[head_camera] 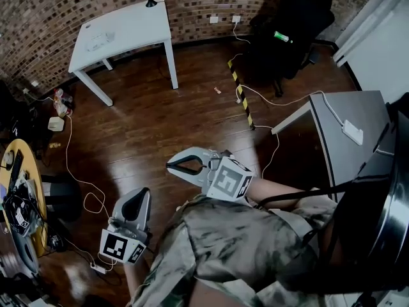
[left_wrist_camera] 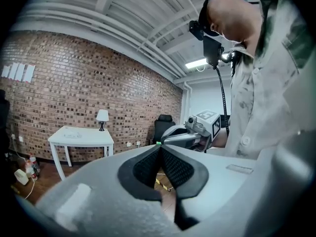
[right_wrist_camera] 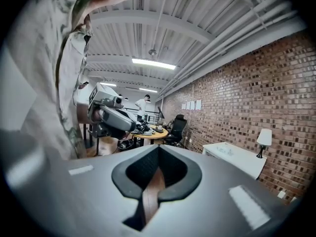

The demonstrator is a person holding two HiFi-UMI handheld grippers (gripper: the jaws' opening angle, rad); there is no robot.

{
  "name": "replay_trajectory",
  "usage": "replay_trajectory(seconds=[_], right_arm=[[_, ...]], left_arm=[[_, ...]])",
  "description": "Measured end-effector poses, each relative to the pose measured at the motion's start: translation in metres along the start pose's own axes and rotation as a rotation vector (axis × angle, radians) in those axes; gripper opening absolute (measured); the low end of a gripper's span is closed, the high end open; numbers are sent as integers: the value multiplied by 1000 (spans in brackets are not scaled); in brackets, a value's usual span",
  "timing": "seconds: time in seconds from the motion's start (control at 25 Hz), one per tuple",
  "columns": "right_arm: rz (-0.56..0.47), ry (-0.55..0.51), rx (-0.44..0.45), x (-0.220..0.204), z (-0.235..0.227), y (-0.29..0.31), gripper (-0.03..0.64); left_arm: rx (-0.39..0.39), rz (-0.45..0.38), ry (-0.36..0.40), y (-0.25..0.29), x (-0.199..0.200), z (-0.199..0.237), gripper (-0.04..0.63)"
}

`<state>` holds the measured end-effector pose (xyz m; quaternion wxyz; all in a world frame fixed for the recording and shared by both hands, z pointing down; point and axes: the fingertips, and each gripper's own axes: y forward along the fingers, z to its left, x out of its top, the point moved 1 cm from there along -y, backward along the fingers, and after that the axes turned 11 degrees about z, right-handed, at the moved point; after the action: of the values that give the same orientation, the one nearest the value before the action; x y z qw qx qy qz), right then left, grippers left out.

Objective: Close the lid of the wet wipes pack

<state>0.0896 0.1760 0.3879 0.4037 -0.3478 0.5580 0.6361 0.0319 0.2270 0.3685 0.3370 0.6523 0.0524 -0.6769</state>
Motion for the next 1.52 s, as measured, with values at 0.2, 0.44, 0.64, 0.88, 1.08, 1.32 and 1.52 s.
replay_trajectory(seconds=[0.2, 0.44, 0.64, 0.88, 1.08, 1.32, 1.52], right_arm=[[-6, -12, 2, -8, 4, 0, 3], [0, -14, -1, -5, 3, -1, 3], [-14, -32, 4, -3, 0, -2, 3], [2, -16, -5, -9, -3, -5, 3], [4, -14, -8, -12, -6, -8, 3], [5, -14, -12, -10, -8, -10, 3], [-6, -24, -9, -14, -9, -9, 3]], left_arm=[[-1, -1, -4, -1, -3, -4, 0], [-3, 1, -2, -1, -1, -6, 0], [-3, 6, 1, 2, 0, -8, 0], [-4, 8, 4, 5, 1, -8, 0], [-5, 7, 5, 9, 2, -9, 0], [-9, 9, 7, 12, 3, -10, 0], [-10, 14, 5, 15, 2, -10, 0]])
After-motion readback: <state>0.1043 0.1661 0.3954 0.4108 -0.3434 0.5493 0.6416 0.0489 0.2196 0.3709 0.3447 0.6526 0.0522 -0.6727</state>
